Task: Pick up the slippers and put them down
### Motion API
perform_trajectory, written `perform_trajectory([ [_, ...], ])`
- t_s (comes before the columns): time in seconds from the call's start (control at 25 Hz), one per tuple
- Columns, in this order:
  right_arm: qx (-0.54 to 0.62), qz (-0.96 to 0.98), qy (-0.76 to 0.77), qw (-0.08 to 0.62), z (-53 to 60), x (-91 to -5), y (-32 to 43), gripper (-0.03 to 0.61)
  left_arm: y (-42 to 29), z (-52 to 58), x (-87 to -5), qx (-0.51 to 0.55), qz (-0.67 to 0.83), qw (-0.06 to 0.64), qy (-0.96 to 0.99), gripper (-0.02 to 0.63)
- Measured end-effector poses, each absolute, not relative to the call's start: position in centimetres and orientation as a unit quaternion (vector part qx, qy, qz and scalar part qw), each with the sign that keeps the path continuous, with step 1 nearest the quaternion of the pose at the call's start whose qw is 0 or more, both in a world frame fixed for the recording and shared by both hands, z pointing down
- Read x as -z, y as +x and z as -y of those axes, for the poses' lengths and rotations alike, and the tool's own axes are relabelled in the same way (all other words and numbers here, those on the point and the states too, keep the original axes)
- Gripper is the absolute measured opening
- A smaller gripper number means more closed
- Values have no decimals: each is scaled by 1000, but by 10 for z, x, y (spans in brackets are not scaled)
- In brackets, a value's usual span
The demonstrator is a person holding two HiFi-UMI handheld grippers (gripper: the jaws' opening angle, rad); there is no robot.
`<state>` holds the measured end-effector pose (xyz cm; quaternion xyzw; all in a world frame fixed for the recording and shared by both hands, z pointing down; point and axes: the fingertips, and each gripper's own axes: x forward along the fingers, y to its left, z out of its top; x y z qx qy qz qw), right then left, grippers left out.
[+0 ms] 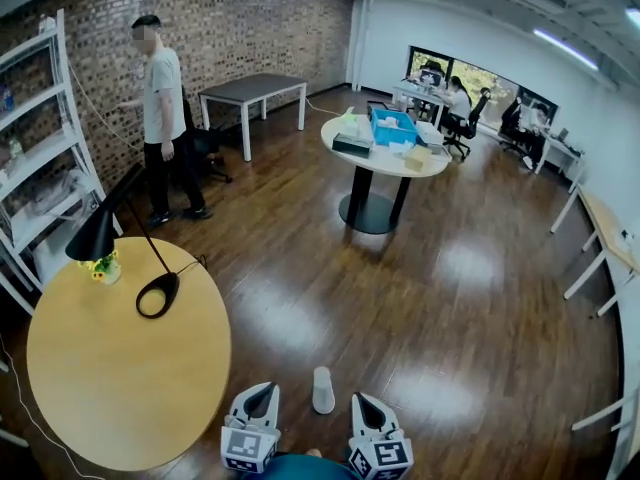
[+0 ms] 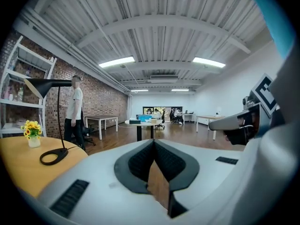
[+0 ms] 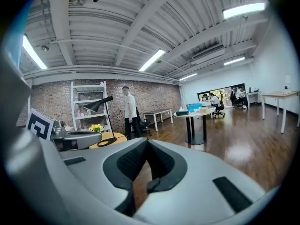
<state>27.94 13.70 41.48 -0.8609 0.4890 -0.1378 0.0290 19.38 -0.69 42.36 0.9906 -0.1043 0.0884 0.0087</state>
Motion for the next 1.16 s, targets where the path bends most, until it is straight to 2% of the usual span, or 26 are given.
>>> perform_trajectory([
  [0.8,118,-470,-875,20,-145,-411,292,9,213,-6,-419,-78,90,1,993,5],
  [1.16,125,-467,-875,12,-148,-418,280,9,198,-9,-423,-84,90,6,992,5],
])
